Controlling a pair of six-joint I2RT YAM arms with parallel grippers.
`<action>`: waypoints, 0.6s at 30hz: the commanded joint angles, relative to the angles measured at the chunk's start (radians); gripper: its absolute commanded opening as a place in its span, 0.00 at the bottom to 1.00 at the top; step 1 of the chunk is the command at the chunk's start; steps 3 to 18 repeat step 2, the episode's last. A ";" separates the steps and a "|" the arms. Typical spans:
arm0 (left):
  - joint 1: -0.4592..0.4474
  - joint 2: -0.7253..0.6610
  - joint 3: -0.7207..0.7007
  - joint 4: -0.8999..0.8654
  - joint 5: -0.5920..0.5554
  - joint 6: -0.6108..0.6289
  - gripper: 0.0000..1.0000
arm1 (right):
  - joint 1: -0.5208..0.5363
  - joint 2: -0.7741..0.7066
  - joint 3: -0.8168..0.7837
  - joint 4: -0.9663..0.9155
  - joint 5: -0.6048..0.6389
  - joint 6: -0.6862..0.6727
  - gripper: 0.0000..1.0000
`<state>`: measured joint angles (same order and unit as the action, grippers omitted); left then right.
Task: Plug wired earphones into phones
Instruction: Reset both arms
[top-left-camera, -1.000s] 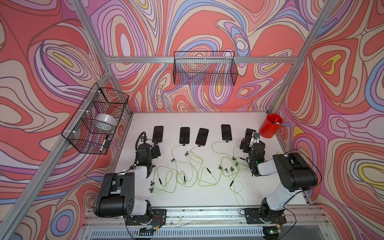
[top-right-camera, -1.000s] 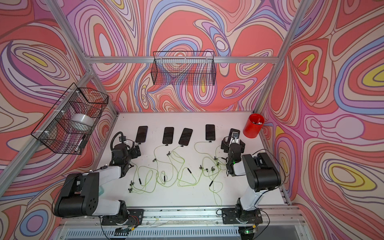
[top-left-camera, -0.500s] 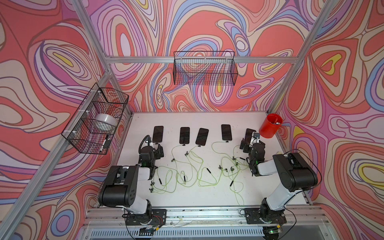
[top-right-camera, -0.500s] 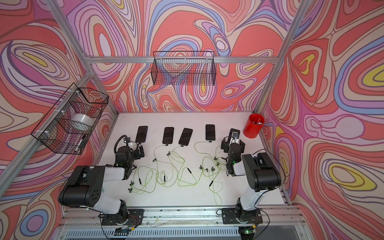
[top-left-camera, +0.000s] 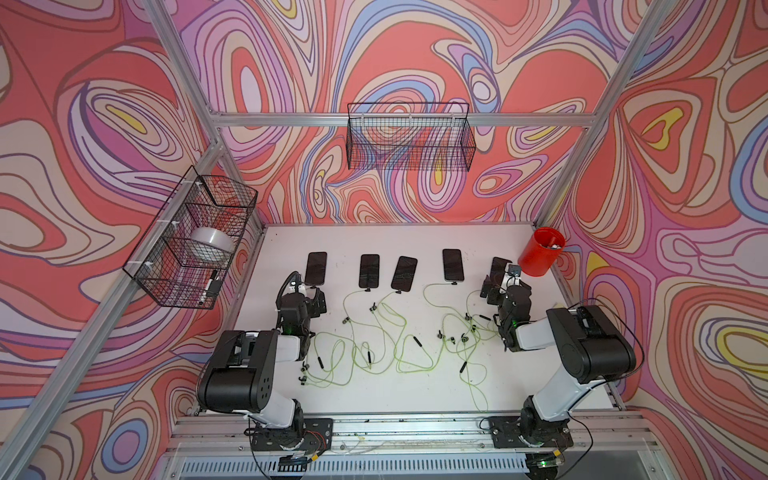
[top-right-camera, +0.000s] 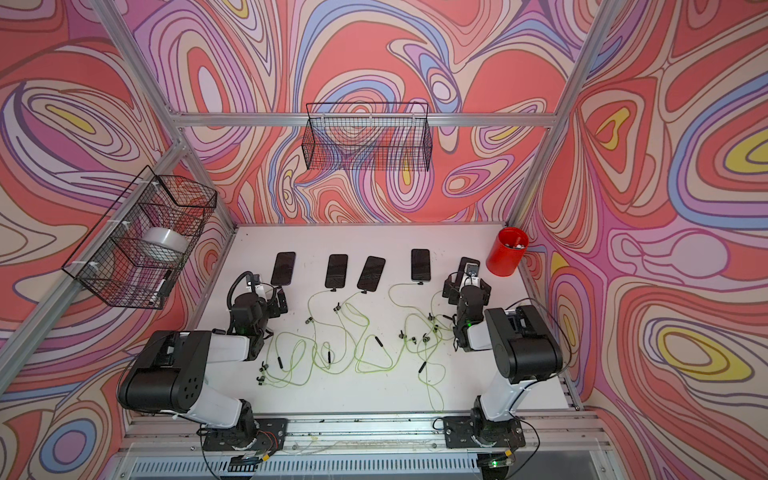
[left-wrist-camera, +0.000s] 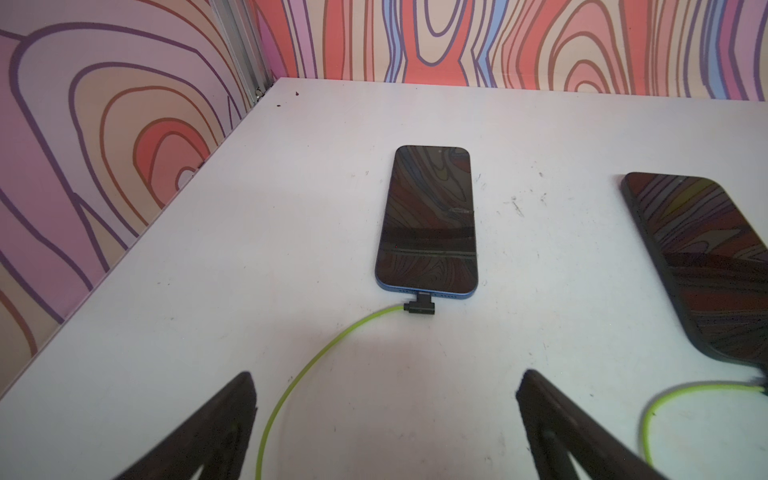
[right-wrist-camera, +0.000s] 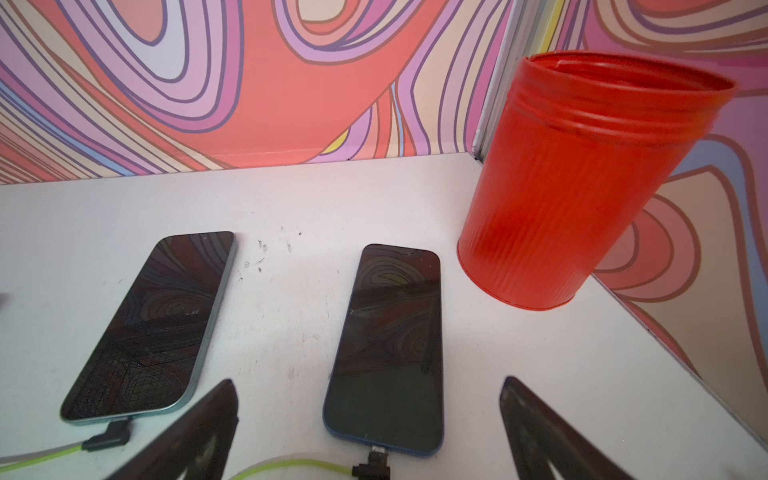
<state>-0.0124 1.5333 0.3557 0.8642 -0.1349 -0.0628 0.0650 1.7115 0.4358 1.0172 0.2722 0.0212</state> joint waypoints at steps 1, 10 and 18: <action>-0.001 0.009 0.022 0.021 0.028 0.027 1.00 | -0.005 0.008 0.014 -0.010 -0.008 0.012 0.98; -0.002 0.008 0.023 0.020 0.029 0.027 1.00 | -0.007 0.008 0.014 -0.010 -0.008 0.011 0.98; -0.002 0.008 0.023 0.020 0.029 0.027 1.00 | -0.007 0.008 0.014 -0.010 -0.008 0.011 0.98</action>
